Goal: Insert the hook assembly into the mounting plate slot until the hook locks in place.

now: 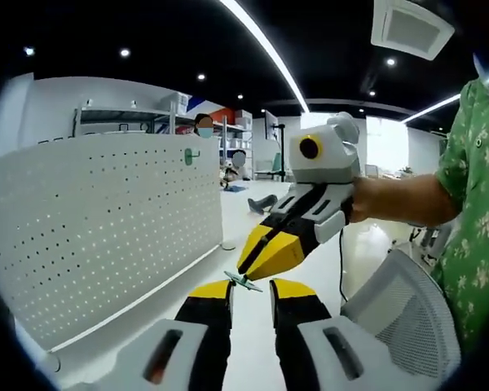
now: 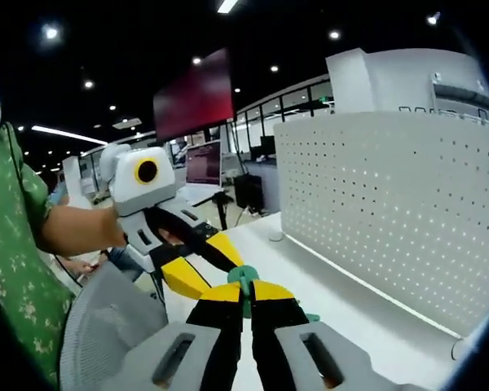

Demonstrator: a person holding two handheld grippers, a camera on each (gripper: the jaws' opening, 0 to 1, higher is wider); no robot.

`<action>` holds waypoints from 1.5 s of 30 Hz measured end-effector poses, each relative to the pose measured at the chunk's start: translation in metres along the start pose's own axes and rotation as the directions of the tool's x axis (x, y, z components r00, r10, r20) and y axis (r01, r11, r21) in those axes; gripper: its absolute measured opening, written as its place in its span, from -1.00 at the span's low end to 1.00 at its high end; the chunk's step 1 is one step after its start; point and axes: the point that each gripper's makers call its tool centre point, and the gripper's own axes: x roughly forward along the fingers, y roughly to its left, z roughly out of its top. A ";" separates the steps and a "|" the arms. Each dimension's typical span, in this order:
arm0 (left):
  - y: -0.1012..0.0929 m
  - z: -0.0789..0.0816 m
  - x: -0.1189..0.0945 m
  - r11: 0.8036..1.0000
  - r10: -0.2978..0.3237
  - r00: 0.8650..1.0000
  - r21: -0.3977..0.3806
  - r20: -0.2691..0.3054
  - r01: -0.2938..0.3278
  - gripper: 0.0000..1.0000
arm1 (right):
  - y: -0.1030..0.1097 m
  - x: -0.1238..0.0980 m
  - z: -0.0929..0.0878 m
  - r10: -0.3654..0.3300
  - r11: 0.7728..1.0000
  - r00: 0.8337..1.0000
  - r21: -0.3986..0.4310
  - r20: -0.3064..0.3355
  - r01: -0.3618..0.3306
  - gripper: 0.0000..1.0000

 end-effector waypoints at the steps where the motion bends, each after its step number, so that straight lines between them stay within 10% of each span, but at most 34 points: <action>1: 0.000 0.000 0.000 1.000 0.001 1.000 0.006 -0.001 -0.001 -0.62 | 0.000 0.000 0.000 -0.001 1.000 1.000 -0.001 -0.001 0.001 -0.98; 14: 0.005 0.004 0.005 1.000 0.006 1.000 0.023 0.008 -0.006 -0.65 | -0.005 -0.001 0.000 -0.029 0.999 1.000 -0.030 0.000 0.029 -0.99; 23: 0.007 0.005 0.003 0.999 -0.006 0.999 -0.054 0.054 0.009 -0.60 | -0.004 -0.009 0.017 0.018 0.991 0.993 0.127 0.117 -0.033 -0.99; 29: 0.001 0.024 -0.004 0.988 -0.061 0.984 -0.129 0.169 0.083 -0.55 | 0.008 -0.017 0.029 0.135 0.944 0.970 0.270 0.203 -0.188 -0.99; 37: -0.019 0.044 -0.012 0.956 -0.178 0.944 -0.177 0.279 0.233 -0.50 | 0.024 -0.030 0.047 0.271 0.812 0.903 0.425 0.334 -0.401 -0.99; 45: -0.027 0.052 -0.013 0.939 -0.214 0.923 -0.193 0.319 0.284 -0.61 | 0.033 -0.032 0.050 0.305 0.783 0.885 0.436 0.352 -0.443 -0.99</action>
